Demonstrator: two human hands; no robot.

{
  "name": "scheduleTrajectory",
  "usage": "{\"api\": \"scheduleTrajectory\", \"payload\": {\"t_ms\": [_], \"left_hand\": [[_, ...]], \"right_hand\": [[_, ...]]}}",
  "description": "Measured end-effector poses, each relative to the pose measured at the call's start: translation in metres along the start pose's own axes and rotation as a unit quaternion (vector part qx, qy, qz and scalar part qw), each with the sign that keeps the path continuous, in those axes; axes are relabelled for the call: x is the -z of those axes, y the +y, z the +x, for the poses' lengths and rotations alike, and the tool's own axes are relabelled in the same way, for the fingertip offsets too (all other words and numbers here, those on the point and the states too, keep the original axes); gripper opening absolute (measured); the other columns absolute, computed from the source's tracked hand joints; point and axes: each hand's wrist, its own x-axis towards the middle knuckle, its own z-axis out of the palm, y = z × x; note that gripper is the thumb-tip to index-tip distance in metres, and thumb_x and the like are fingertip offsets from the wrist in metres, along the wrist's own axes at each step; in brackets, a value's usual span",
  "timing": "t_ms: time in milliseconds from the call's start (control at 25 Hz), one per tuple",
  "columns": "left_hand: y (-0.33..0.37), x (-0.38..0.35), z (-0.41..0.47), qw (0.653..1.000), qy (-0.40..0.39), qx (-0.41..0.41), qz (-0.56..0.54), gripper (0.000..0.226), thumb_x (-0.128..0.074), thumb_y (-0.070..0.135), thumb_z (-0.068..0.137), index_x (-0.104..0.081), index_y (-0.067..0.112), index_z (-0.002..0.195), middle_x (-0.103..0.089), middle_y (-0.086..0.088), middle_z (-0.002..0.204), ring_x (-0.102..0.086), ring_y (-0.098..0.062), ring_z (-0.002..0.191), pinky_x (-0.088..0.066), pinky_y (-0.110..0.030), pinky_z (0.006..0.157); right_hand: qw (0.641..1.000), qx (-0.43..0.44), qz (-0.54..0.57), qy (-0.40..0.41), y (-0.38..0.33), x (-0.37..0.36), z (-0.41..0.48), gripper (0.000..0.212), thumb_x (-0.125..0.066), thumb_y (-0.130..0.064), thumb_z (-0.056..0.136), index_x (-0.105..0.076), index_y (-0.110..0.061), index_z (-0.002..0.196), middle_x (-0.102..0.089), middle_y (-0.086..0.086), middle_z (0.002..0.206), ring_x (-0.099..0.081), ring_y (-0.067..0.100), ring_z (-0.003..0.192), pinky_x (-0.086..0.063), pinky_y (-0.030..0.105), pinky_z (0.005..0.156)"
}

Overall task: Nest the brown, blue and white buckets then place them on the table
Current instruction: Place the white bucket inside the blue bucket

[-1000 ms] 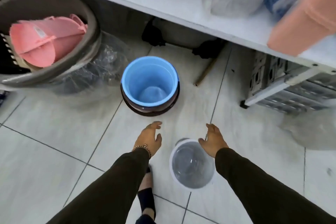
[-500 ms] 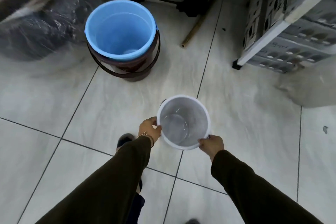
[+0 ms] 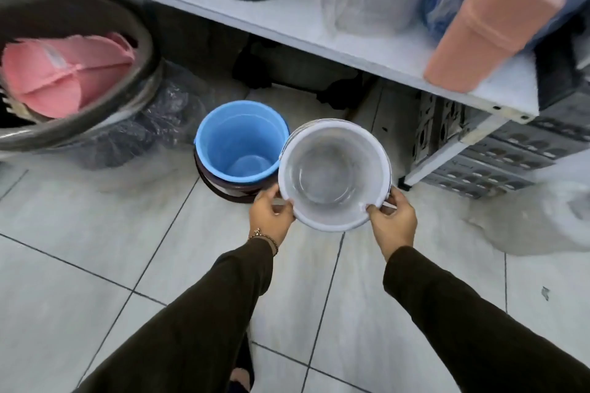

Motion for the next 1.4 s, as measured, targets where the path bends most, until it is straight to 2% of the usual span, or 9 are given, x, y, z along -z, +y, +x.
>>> {"api": "scheduleTrajectory", "payload": {"t_ms": [320, 600, 760, 800, 960, 1080, 1160, 1320, 1400], "left_hand": [[0.066, 0.123, 0.087, 0.996, 0.083, -0.015, 0.013, 0.043, -0.061, 0.012, 0.089, -0.056, 0.016, 0.131, -0.055, -0.009, 0.121, -0.068, -0.035, 0.097, -0.058, -0.053, 0.087], [-0.003, 0.17, 0.186, 0.984, 0.105, 0.14, 0.043, 0.031, -0.06, 0.005, 0.085, -0.064, 0.006, 0.115, -0.064, -0.013, 0.101, -0.066, -0.042, 0.098, -0.056, -0.055, 0.089], [-0.03, 0.159, 0.213, 0.964, 0.118, 0.218, 0.095, 0.033, -0.064, 0.006, 0.079, -0.065, 0.003, 0.112, -0.068, -0.019, 0.113, -0.066, -0.037, 0.098, -0.055, -0.038, 0.092], [-0.036, 0.157, 0.218, 0.959, 0.116, 0.22, 0.136, 0.039, -0.066, 0.009, 0.077, -0.062, 0.005, 0.115, -0.063, -0.019, 0.119, -0.064, -0.037, 0.101, -0.051, -0.031, 0.091], [-0.053, 0.152, 0.234, 0.957, 0.064, 0.241, 0.151, 0.099, -0.079, 0.018, 0.071, -0.019, 0.01, 0.149, -0.033, -0.019, 0.148, -0.047, -0.037, 0.128, -0.046, -0.042, 0.106], [-0.069, 0.153, 0.25, 0.963, 0.016, 0.221, 0.156, 0.082, -0.079, 0.016, 0.072, -0.031, 0.01, 0.139, -0.049, -0.016, 0.135, -0.053, -0.035, 0.119, -0.05, -0.042, 0.099], [-0.075, 0.154, 0.255, 0.961, -0.001, 0.221, 0.167, 0.086, -0.077, 0.019, 0.075, -0.024, 0.01, 0.143, -0.042, -0.017, 0.137, -0.049, -0.036, 0.12, -0.047, -0.041, 0.101], [-0.077, 0.154, 0.255, 0.951, -0.004, 0.241, 0.191, 0.093, -0.07, 0.023, 0.081, -0.01, 0.014, 0.151, -0.026, -0.021, 0.141, -0.05, -0.04, 0.118, -0.046, -0.038, 0.097], [-0.073, 0.155, 0.251, 0.944, -0.001, 0.259, 0.204, 0.085, -0.068, 0.022, 0.083, -0.016, 0.011, 0.149, -0.032, -0.023, 0.139, -0.052, -0.042, 0.117, -0.049, -0.041, 0.095]], "right_hand": [[0.996, 0.074, 0.017, -0.051, -0.118, -0.13, 0.007, 0.062, -0.071, -0.005, 0.082, -0.049, -0.02, 0.139, -0.061, 0.002, 0.117, -0.062, 0.006, 0.09, -0.049, 0.012, 0.073], [0.993, 0.006, -0.016, -0.118, -0.086, -0.245, 0.044, 0.053, -0.072, -0.002, 0.081, -0.054, -0.023, 0.127, -0.064, -0.005, 0.103, -0.063, 0.001, 0.083, -0.056, 0.022, 0.081], [0.981, -0.06, -0.135, -0.122, -0.052, -0.271, 0.066, 0.039, -0.073, -0.006, 0.078, -0.059, -0.015, 0.114, -0.062, 0.008, 0.11, -0.063, 0.021, 0.088, -0.046, 0.025, 0.08], [0.973, -0.064, -0.188, -0.121, -0.045, -0.274, 0.071, 0.042, -0.075, -0.01, 0.077, -0.057, -0.014, 0.114, -0.055, 0.008, 0.112, -0.061, 0.025, 0.092, -0.044, 0.026, 0.08], [0.954, -0.1, -0.263, -0.107, -0.021, -0.279, 0.088, 0.087, -0.08, -0.013, 0.072, -0.028, -0.015, 0.142, -0.034, 0.016, 0.136, -0.054, 0.038, 0.11, -0.049, 0.043, 0.093], [0.952, -0.19, -0.176, -0.163, -0.007, -0.284, 0.105, 0.074, -0.072, -0.014, 0.084, -0.028, -0.012, 0.143, -0.044, 0.016, 0.136, -0.053, 0.035, 0.114, -0.046, 0.052, 0.103], [0.941, -0.226, -0.15, -0.202, -0.004, -0.285, 0.109, 0.065, -0.066, -0.014, 0.088, -0.027, -0.016, 0.141, -0.047, 0.013, 0.137, -0.049, 0.028, 0.108, -0.043, 0.056, 0.104], [0.919, -0.186, -0.302, -0.174, -0.007, -0.287, 0.103, 0.084, -0.069, -0.031, 0.086, -0.015, -0.028, 0.151, 0.002, 0.011, 0.161, -0.024, 0.042, 0.14, -0.03, 0.05, 0.113], [0.923, -0.183, -0.284, -0.182, -0.009, -0.285, 0.098, 0.092, -0.07, -0.028, 0.086, -0.007, -0.034, 0.153, -0.002, 0.016, 0.159, -0.028, 0.042, 0.138, -0.03, 0.049, 0.114]]}}
